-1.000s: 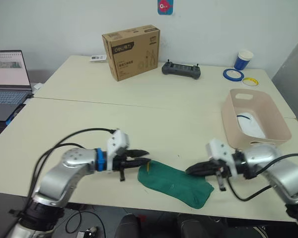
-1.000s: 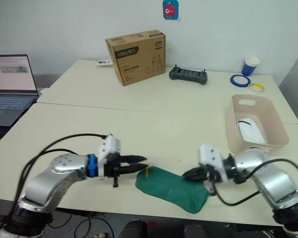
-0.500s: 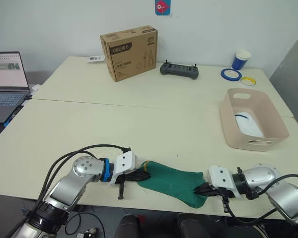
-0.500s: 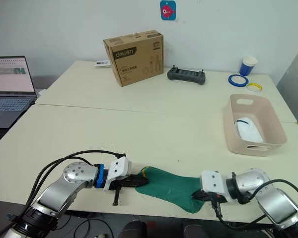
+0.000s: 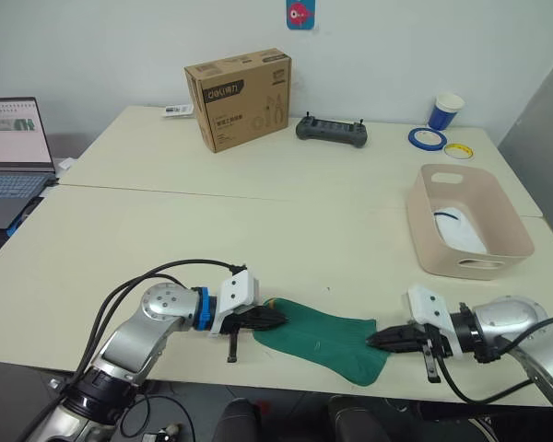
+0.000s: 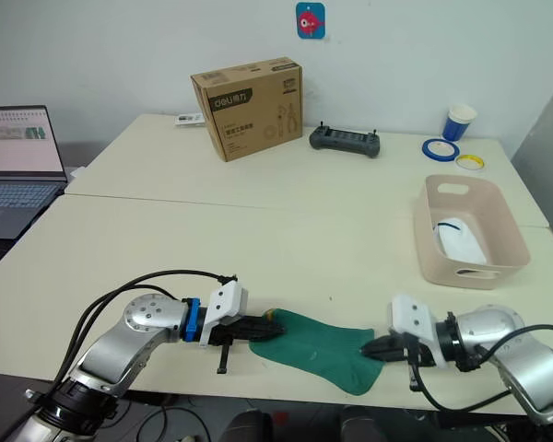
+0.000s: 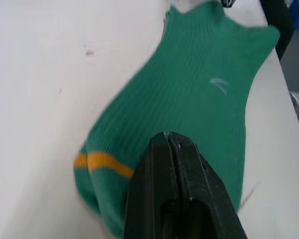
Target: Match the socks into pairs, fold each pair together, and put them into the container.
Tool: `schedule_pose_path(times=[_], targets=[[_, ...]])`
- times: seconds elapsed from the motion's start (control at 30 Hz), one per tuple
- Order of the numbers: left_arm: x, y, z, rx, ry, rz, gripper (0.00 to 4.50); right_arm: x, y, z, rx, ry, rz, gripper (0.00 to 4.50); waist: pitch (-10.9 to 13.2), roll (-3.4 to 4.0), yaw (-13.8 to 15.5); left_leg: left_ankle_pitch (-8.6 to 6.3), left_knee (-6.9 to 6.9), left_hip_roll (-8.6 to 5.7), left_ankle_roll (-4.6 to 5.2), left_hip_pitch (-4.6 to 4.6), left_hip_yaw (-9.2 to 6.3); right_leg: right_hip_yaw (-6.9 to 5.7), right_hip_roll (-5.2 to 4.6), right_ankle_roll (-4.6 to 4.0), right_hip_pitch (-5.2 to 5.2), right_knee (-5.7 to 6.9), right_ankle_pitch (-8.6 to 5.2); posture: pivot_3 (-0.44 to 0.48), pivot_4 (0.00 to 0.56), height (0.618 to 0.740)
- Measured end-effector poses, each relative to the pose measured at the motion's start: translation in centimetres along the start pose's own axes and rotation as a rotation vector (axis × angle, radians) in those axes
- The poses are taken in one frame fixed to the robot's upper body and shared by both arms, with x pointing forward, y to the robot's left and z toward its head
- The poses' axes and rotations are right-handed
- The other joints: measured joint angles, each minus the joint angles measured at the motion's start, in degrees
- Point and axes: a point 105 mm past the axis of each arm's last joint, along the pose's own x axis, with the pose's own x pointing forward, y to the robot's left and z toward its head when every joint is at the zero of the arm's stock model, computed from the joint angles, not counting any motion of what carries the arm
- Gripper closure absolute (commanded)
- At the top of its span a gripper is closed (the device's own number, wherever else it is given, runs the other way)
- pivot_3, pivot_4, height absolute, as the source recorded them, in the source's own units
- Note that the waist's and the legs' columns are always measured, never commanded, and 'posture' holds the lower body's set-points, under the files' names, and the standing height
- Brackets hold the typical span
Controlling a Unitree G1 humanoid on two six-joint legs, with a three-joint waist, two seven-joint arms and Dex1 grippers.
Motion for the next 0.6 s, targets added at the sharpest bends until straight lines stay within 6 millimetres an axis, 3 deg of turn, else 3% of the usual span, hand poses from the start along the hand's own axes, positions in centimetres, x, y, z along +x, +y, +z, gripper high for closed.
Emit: schedule_pose_path(times=[0.1, 0.2, 0.3, 0.53, 0.6], targets=[[0.2, 0.0, -0.1, 0.002, 0.018, -0.006, 4.47, 0.3, -0.2, -0.2, -0.011, 0.022, -0.011, 4.5, 0.0, 0.0, 0.01, 0.0, -0.03, -0.01, 0.0, -0.04, -0.01, -0.01, 0.0, -0.04, -0.03, -0.03, -0.03, 0.0, 0.15, 0.74], [0.7, 0.0, -1.8, 0.016, 0.098, -0.014, 4.47, 1.2, 0.5, -2.1, 0.013, 0.077, 0.008, 4.5, 0.0, 0.0, 0.02, 0.0, -0.05, -0.02, 0.0, -0.05, -0.01, -0.01, 0.0, -0.06, -0.05, -0.03, -0.07, 0.0, 0.15, 0.74], [0.6, 0.1, -1.8, 0.049, 0.11, -0.01, 4.47, 1.3, 1.0, -3.6, 0.029, 0.12, 0.015, 4.5, 0.0, 0.01, 0.02, 0.0, -0.04, -0.03, 0.0, -0.04, 0.02, 0.02, -0.01, -0.05, -0.04, -0.02, -0.06, 0.0, 0.15, 0.74], [-0.3, 0.8, -1.3, -0.039, 0.066, 0.03, 4.47, -0.1, 0.8, -3.2, 0.065, 0.101, -0.022, 4.5, 0.0, 0.01, -0.1, 0.0, 0.05, 0.01, 0.0, -0.01, 0.02, 0.03, -0.01, -0.14, -0.02, 0.03, -0.06, 0.0, 0.15, 0.74], [-0.8, 1.4, -0.6, -0.089, 0.014, 0.077, 4.5, -0.4, 0.5, -2.1, 0.101, 0.045, -0.051, 4.1, 0.0, 0.01, -0.04, 0.0, 0.03, 0.01, 0.0, -0.03, -0.01, 0.0, 0.0, 0.04, -0.02, 0.02, 0.04, 0.0, 0.15, 0.74]])
